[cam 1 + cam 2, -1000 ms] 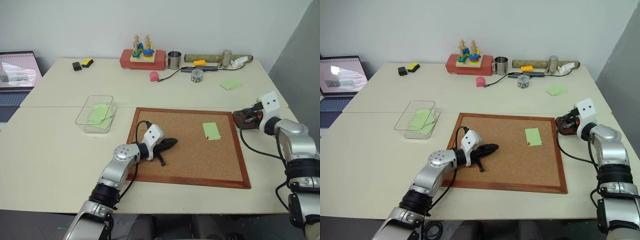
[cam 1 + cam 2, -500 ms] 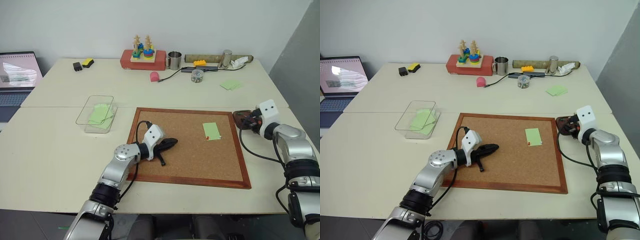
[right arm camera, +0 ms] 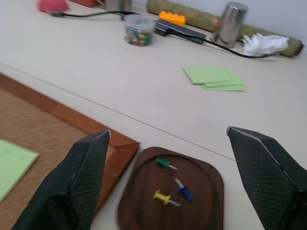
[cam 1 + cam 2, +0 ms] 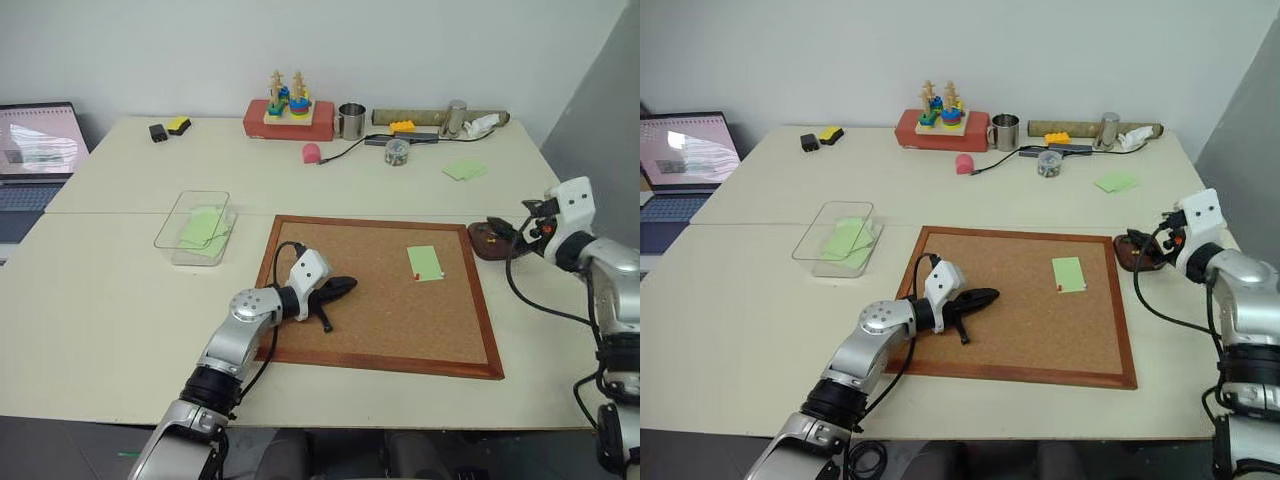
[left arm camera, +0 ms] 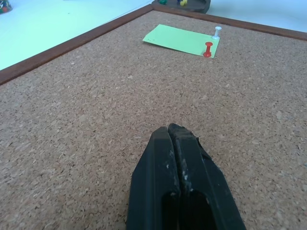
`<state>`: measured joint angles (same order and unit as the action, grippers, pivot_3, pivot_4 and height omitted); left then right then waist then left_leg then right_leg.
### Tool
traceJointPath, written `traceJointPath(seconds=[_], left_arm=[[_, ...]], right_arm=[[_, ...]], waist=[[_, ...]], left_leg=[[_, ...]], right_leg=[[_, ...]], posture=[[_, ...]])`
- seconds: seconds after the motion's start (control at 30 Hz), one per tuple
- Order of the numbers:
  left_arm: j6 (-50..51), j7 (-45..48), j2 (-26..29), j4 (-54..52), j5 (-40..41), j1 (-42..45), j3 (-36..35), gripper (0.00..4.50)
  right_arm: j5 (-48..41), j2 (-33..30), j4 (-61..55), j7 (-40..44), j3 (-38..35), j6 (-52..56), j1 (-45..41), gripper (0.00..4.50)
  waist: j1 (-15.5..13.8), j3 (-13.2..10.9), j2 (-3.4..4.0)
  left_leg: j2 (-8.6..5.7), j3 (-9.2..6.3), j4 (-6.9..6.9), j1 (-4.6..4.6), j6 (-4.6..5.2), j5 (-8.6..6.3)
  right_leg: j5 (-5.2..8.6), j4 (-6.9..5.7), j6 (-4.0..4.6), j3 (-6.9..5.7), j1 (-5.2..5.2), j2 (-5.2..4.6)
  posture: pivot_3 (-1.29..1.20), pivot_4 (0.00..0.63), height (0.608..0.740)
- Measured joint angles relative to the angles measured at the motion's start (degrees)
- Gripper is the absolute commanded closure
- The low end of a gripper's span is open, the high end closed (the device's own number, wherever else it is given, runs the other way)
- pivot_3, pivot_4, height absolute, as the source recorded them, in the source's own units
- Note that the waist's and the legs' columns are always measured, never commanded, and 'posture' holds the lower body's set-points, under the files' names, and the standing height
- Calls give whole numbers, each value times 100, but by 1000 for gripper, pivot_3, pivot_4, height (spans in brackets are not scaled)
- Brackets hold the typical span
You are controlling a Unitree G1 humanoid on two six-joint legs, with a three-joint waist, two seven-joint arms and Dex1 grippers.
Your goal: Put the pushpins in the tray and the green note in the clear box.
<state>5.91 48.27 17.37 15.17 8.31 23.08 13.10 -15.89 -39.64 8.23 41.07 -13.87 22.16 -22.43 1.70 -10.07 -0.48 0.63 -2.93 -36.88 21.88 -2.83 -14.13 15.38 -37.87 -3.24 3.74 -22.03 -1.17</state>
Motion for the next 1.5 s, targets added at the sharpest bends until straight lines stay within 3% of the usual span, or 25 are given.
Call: traceJointPath(seconds=[0.2,0.33,0.73,1.4,1.5], left_arm=[[-13,6,33,70,-16,17,-6,4500],[-21,18,25,89,-28,38,10,4500],[-28,82,17,107,-71,73,38,4500],[-28,87,21,99,-74,68,38,4500],[-28,88,21,99,-75,68,38,4500]], right_arm=[[-74,354,-1188,290,533,-310,1081,378],[175,525,-1176,236,971,-551,1113,378],[333,1043,-341,-48,1097,-916,888,378],[271,1070,-261,10,1053,-1046,1049,4360],[234,1085,-280,11,1055,-1028,1061,4433]], waist=[[18,15,11],[18,17,14],[15,21,12],[16,22,11],[16,22,11]], left_leg=[[-1,4,-2,-5,0,0],[-4,8,-5,-4,0,0],[-2,6,-1,-2,0,0],[-2,5,0,-1,0,0],[-2,6,0,-1,0,0]], right_leg=[[-1,-1,-8,5,0,1],[-4,2,-13,8,0,0],[-4,7,-12,6,-2,0],[-4,9,-12,6,-1,1],[-4,9,-12,6,-2,0]], posture=[[0,150,740],[0,150,740],[0,150,740],[0,150,740],[0,150,740]])
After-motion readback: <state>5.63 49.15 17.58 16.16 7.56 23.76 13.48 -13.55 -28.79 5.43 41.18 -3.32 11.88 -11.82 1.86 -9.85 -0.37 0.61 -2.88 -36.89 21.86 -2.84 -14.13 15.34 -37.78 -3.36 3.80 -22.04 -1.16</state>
